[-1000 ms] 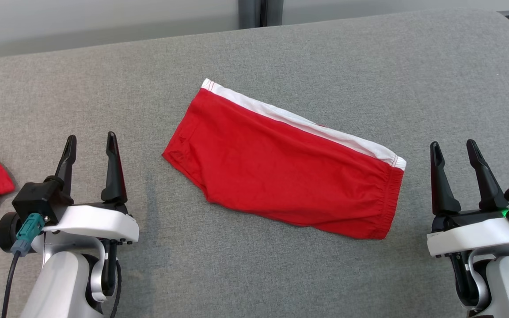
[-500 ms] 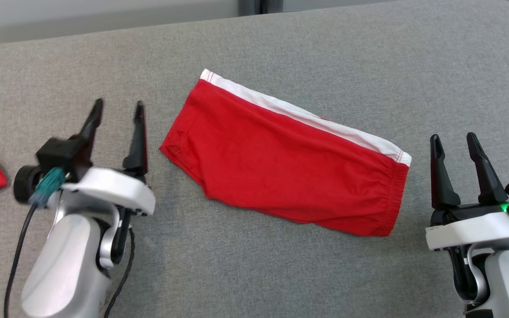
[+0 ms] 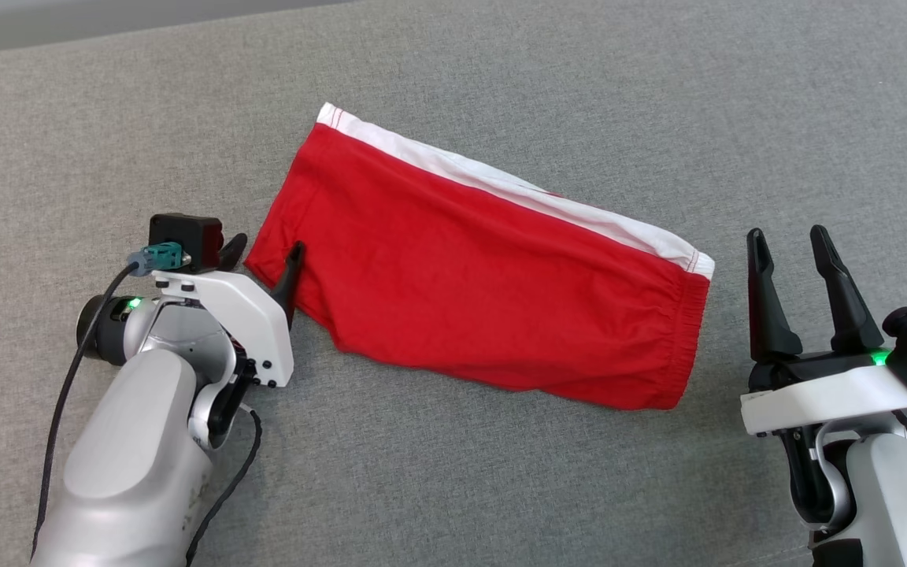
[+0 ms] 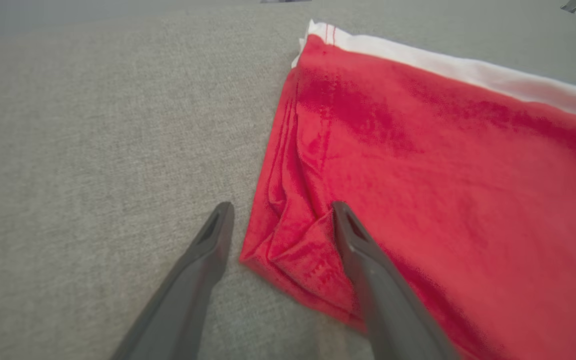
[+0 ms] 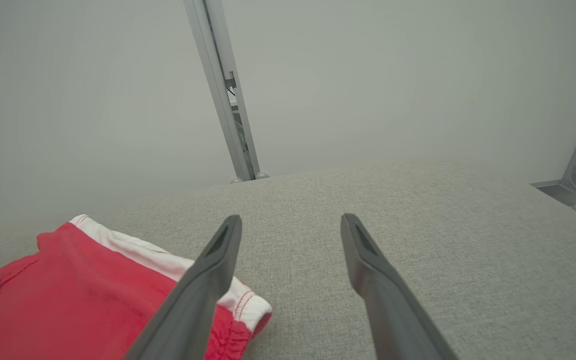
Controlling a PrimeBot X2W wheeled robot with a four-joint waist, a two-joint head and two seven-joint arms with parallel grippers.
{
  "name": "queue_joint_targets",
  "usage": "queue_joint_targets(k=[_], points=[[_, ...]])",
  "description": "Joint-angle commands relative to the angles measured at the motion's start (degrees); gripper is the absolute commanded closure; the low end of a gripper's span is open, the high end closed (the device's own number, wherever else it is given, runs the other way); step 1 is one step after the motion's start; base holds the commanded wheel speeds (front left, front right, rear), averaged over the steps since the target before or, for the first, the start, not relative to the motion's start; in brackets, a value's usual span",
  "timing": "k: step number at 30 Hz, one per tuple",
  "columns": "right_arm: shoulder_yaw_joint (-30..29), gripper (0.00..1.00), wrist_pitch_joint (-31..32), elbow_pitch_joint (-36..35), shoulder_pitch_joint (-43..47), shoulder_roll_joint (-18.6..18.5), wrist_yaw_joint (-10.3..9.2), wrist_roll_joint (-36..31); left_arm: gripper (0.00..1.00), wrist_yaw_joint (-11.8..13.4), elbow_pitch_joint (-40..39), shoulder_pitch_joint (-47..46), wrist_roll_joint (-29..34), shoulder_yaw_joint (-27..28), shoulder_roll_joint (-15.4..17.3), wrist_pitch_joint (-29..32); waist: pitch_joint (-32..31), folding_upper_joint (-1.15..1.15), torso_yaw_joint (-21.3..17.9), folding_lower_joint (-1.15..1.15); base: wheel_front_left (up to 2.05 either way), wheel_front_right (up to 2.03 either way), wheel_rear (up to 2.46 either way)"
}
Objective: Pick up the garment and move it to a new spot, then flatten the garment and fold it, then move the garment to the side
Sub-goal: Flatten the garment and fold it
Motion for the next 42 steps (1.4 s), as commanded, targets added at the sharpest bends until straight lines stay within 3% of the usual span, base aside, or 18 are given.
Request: queue_joint_targets(k=[1, 4, 5, 6, 7, 13, 21, 28, 36, 37, 38, 42], points=[[-0.18, 0.0, -0.06, 0.06, -0.14, -0.02, 0.02, 0.08, 0.0, -0.2, 0.98, -1.04, -0.33, -0.05, 0.25, 0.8, 0.16, 0.0, -0.04, 0.0, 0.0, 0.0, 0.0], [-0.11, 0.0, -0.06, 0.2, -0.32, 0.08, 0.02, 0.34, 0.0, -0.72, 3.88, -1.33, -0.76, -0.54, 0.1, 2.69, 0.46, 0.0, -0.11, 0.0, 0.0, 0.0, 0.0], [-0.08, 0.0, -0.06, 0.28, -0.46, 0.13, 0.02, 0.38, 0.24, -0.95, 4.58, -1.37, -0.9, -0.76, 0.0, 3.12, 0.54, 0.0, -0.15, 0.0, 0.0, 0.0, 0.0], [-0.07, 0.0, -0.06, 0.36, -0.59, 0.19, 0.02, 0.4, 0.93, -1.09, 5.22, -1.29, -1.07, -0.99, -0.21, 3.52, 0.57, 0.0, -0.13, 0.0, 0.0, 0.0, 0.0], [-0.1, 0.0, -0.06, 0.41, -0.76, 0.23, 0.02, 0.4, 1.0, -1.28, 5.68, -1.46, -1.02, -1.26, -0.35, 3.71, 0.62, 0.0, -0.1, 0.0, 0.0, 0.0, 0.0], [-0.59, 0.0, -0.06, 0.69, -1.06, 0.39, 0.02, 0.31, 1.0, -1.45, 6.03, -1.22, 0.17, -3.13, -0.61, 3.11, 0.56, 0.0, 0.79, 0.0, 0.0, 0.0, 0.0], [-0.77, 0.0, -0.06, 1.5, -0.66, 0.41, 0.02, 0.28, 1.0, 0.78, 2.81, 2.8, -1.74, -1.06, -0.57, -0.58, -0.79, 0.0, 2.47, 0.0, 0.0, 0.0, 0.0], [-1.51, 0.0, -0.06, 2.12, 1.21, -1.09, 0.02, -0.1, 1.0, 4.74, -6.98, 15.4, -4.32, 1.74, -0.17, -3.77, -3.15, 0.0, 5.82, 0.0, 0.0, 0.0, 0.0], [-1.58, 0.0, 0.57, 2.68, 2.38, -2.13, 0.02, -0.72, 1.0, 7.62, -17.82, 25.12, -6.29, 2.11, -0.95, -3.04, -4.59, 0.0, 7.61, 0.0, 0.0, 0.0, 0.0], [-1.6, 0.0, 0.78, 2.68, 2.42, -2.2, 0.02, -0.68, 0.65, 7.71, -18.72, 25.58, -6.46, 2.19, -1.13, -3.11, -4.71, 0.0, 7.67, 0.0, 0.0, 0.0, 0.0], [-1.54, 0.0, 0.93, 2.68, 2.42, -2.24, 0.02, -0.74, 0.0, 7.9, -19.46, 25.93, -6.5, 2.3, -1.15, -3.51, -4.82, 0.0, 7.68, 0.0, 0.0, 0.0, 0.0], [-0.88, 0.0, 1.53, 2.72, 2.54, -2.41, 0.02, -1.21, 0.0, 8.24, -22.02, 26.51, -7.03, 3.35, -2.38, -6.99, -5.7, 0.0, 7.42, 0.0, 0.0, 0.0, 0.0]])
